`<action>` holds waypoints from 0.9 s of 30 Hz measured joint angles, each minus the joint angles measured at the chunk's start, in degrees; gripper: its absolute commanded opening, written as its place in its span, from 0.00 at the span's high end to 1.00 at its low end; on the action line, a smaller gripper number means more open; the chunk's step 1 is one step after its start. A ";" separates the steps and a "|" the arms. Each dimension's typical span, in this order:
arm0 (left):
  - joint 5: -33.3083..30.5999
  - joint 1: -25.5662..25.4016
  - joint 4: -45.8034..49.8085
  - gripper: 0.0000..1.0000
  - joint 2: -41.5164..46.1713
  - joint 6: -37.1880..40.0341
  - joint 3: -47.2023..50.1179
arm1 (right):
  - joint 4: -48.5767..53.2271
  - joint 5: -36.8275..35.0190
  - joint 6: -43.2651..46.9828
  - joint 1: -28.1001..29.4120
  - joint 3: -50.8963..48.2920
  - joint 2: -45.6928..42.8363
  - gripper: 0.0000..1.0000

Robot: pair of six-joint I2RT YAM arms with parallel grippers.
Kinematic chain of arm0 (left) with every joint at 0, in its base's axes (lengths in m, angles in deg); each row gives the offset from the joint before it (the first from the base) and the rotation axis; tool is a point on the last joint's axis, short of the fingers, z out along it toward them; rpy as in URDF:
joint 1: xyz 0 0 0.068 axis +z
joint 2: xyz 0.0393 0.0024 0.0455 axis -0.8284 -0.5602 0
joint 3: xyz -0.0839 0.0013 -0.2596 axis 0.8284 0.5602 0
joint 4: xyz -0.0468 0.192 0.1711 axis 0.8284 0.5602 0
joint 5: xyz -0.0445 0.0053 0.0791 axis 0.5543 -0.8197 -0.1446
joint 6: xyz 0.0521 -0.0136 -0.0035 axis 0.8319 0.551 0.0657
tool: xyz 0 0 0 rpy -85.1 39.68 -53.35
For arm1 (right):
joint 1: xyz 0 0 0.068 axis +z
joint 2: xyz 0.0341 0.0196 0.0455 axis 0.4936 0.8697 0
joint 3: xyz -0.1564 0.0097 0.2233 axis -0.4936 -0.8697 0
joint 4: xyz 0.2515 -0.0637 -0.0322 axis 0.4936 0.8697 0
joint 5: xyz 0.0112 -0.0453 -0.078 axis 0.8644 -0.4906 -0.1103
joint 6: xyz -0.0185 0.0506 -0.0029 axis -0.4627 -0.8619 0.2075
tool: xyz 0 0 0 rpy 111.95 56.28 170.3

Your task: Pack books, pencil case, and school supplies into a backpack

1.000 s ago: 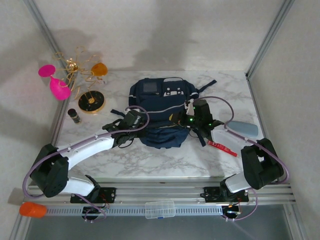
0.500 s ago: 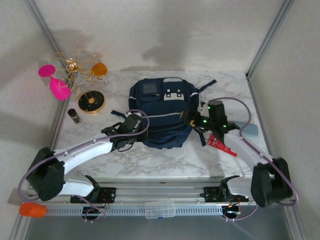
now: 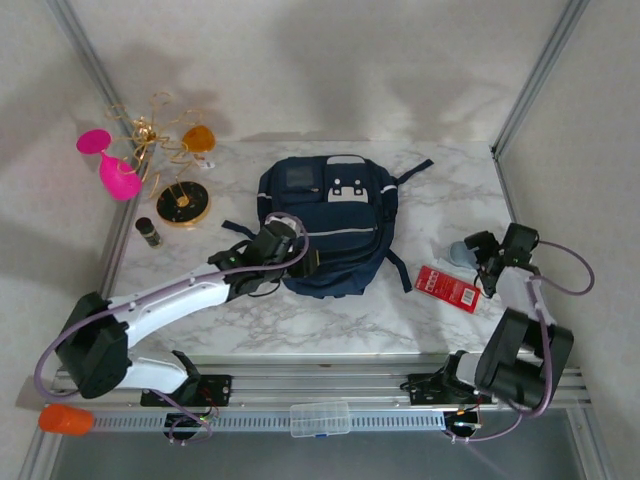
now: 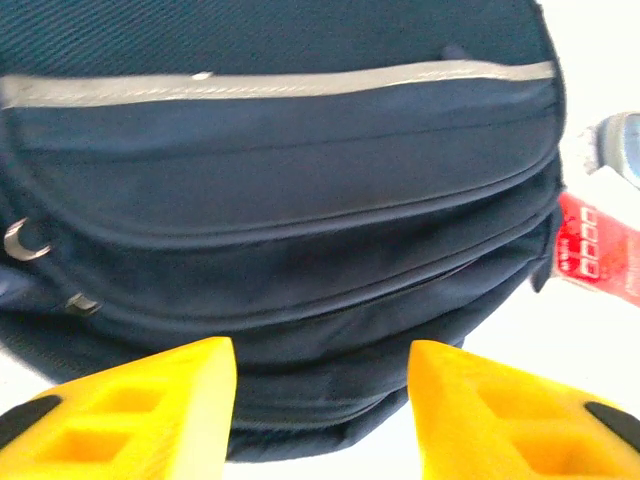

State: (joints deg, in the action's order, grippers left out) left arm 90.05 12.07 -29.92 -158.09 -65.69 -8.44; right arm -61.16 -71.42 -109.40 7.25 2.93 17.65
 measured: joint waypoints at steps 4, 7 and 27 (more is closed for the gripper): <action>0.92 -0.70 -1.44 0.40 -4.50 1.27 -4.09 | -1.20 -3.80 -0.07 -1.33 4.85 8.39 0.01; 0.15 -0.70 -1.60 0.35 -6.34 3.06 -6.10 | -1.29 -5.49 -0.02 -1.25 8.74 13.77 0.01; -4.63 -0.31 0.02 0.20 -14.47 16.20 -13.86 | 10.32 -14.45 13.11 15.10 37.92 38.99 0.01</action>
State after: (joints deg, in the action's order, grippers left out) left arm 85.42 11.77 -29.90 -172.56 -49.49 -22.30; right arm -50.84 -85.87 -96.28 22.35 40.85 56.64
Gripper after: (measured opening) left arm 0.784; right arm 0.986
